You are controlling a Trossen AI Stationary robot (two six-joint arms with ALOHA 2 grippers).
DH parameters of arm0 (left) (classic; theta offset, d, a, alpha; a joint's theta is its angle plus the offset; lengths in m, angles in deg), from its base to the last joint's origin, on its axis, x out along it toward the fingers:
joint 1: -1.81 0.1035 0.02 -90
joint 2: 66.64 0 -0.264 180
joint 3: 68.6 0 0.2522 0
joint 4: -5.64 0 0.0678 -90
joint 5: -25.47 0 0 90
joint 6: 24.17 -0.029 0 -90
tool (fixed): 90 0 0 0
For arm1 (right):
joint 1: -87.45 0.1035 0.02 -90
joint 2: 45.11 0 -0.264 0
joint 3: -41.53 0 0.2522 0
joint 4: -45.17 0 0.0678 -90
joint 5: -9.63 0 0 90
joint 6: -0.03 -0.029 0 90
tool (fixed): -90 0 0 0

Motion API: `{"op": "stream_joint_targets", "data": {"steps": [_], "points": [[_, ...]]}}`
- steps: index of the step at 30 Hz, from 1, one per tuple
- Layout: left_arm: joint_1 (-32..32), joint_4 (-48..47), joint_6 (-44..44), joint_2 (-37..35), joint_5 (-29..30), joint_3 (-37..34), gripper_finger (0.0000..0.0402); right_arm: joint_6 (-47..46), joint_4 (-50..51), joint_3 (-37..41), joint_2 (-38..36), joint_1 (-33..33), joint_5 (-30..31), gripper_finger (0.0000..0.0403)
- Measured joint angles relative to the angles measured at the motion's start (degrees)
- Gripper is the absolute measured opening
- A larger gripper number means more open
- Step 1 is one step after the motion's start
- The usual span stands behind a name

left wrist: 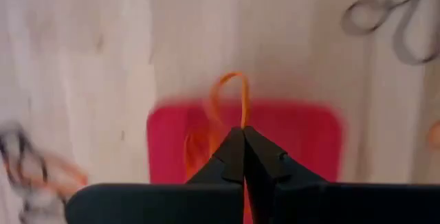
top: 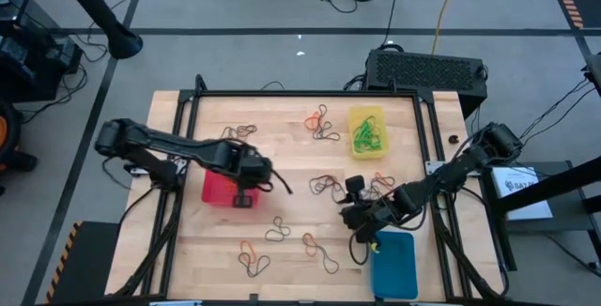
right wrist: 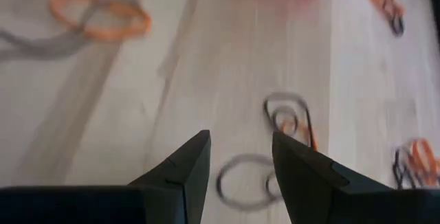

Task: Sort rubber bands into baskets
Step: Put the orange rubber band into the pink bin

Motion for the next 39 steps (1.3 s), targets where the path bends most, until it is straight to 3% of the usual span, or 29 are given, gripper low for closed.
{"op": "stream_joint_targets", "data": {"steps": [4,8,15,18,27,34,36,39], "points": [[0.0,0.6,5.2,-4.9,2.7,-6.9,0.0000,1.5,-1.5,0.0,0.0,-0.6,4.2,0.0150],[0.0,0.5,8.2,-8.1,1.0,-11.6,0.0000,0.9,-1.1,0.0,0.0,-1.4,9.7,0.0150],[0.0,1.4,13.7,-9.2,-0.8,-16.0,0.0001,0.2,-1.3,0.0,0.0,-2.9,10.3,0.0150],[0.1,3.1,15.1,-9.2,1.2,-16.3,0.0014,0.2,-1.3,0.0,0.0,-3.5,10.3,0.0150],[0.0,2.0,15.0,-9.2,0.0,-16.0,0.0083,0.3,-1.3,0.0,0.0,-5.2,10.3,0.0150],[0.0,-0.3,11.4,-9.2,-0.8,-10.9,0.0095,1.2,-1.3,0.0,0.0,-6.7,10.3,0.0150],[0.0,2.1,7.8,-9.2,-0.3,-9.7,0.0095,0.9,-1.3,0.0,0.0,-7.2,10.3,0.0150],[1.3,13.0,-0.5,-9.2,1.7,-9.4,0.0095,0.3,-1.4,0.0,0.0,-8.0,10.3,0.0150]]}}
